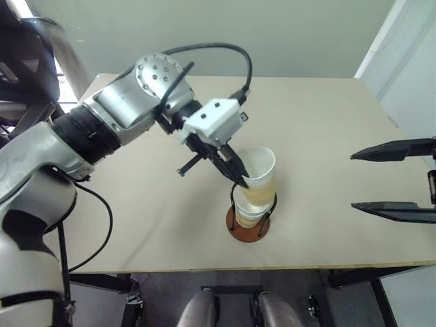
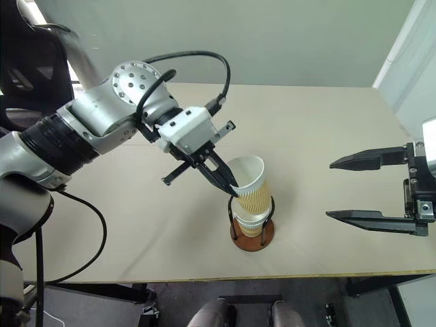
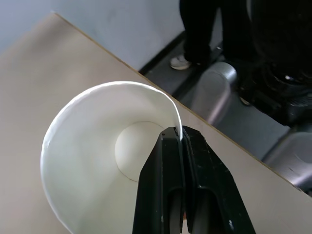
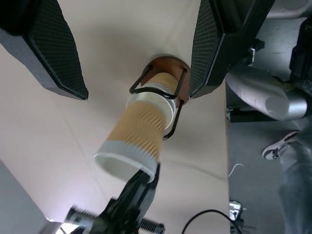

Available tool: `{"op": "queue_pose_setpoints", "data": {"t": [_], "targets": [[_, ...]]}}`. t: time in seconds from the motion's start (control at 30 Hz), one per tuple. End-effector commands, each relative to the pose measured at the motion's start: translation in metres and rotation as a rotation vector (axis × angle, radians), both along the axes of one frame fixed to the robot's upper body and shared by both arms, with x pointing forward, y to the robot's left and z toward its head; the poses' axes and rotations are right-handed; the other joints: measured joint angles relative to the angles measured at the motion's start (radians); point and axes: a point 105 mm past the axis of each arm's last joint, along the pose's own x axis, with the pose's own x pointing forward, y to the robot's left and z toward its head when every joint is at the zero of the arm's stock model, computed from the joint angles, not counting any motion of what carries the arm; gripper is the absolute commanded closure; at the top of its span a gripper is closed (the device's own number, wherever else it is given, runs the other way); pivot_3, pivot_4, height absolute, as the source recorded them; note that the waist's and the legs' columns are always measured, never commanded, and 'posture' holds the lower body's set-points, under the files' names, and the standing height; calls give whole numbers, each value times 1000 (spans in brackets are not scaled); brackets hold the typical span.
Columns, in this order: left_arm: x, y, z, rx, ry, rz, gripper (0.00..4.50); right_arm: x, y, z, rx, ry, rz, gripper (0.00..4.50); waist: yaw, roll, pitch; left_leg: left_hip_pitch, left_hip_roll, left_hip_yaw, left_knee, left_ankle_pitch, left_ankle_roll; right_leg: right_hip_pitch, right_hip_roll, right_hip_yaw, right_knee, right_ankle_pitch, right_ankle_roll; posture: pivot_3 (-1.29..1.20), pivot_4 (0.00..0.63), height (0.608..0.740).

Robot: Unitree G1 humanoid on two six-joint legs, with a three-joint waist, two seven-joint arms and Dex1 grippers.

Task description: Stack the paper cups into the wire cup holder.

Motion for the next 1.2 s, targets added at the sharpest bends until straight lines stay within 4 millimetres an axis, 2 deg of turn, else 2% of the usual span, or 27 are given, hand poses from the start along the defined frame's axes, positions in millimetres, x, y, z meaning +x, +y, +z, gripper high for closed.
{"op": "queue_pose_setpoints", "data": {"t": [0.03,0.37,0.67,0.8,1.0,1.1,1.13,1.2], "targets": [[-4,2,2,29,-8,-38,4464,-1,-2,6,-8,-49,-28,1139,0,0,0,0,1,-1,0,0,0,0,0,1,0,0,0,0,150,740],[14,0,-11,69,-22,7,4464,-1,-2,5,-12,-49,-44,1139,1,0,0,0,0,0,0,-1,1,0,0,1,0,1,1,0,150,740],[14,-4,-11,72,-10,14,4464,-1,-3,4,-16,-52,-57,1139,2,0,0,0,0,1,0,-1,1,0,0,2,0,1,2,0,150,740],[16,-5,-12,75,-6,21,3535,0,-3,3,-16,-54,-59,1139,2,0,0,0,0,1,0,-1,1,0,0,3,0,1,2,0,150,740],[14,-7,-11,43,-3,8,1348,1,-3,2,-16,-50,-56,1139,2,0,0,0,0,2,0,-1,1,0,0,4,0,1,2,0,150,740],[15,-10,-2,-11,8,18,279,3,-2,1,-14,-48,-43,1139,3,0,0,0,0,2,1,-1,1,0,0,4,0,1,3,0,150,740],[17,-12,5,-53,15,34,105,5,-1,0,-8,-47,-32,1139,2,0,0,0,-1,2,1,-1,2,0,0,4,0,1,3,0,150,740],[23,-13,17,-121,34,77,105,9,-1,-1,1,-46,-22,1139,2,0,0,0,-1,2,2,-2,2,0,0,4,0,1,4,0,150,740]]}}
